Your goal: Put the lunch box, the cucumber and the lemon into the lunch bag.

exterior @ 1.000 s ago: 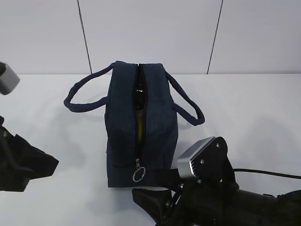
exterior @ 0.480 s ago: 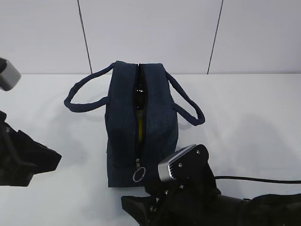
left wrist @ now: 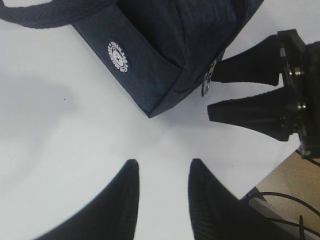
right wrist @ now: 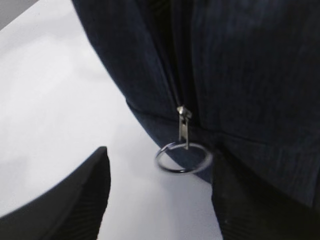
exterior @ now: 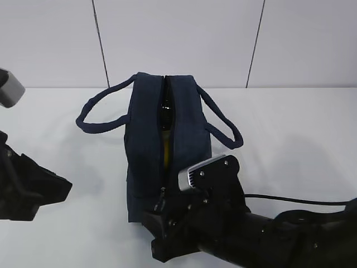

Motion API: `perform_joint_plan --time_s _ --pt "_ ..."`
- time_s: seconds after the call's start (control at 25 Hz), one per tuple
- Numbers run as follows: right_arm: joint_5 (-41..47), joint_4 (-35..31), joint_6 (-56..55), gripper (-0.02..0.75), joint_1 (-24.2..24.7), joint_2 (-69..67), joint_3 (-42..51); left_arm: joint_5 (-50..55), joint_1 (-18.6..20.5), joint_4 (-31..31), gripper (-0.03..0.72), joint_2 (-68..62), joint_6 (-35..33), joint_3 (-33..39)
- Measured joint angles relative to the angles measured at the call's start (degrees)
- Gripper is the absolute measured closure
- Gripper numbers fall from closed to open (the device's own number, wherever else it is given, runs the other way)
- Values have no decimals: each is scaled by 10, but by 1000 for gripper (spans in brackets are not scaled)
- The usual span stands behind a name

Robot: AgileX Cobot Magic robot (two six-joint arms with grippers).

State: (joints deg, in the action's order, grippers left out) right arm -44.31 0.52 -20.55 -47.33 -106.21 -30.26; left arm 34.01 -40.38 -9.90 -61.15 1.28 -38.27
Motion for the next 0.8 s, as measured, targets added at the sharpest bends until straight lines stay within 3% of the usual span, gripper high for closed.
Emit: perform_joint_plan --time_s 0.52,0.8 --pt "50 -72 8 277 0 0 -17 0 0 1 447 0 0 0" --pt "51 -80 10 277 0 -1 -17 -1 0 1 447 0 0 0"
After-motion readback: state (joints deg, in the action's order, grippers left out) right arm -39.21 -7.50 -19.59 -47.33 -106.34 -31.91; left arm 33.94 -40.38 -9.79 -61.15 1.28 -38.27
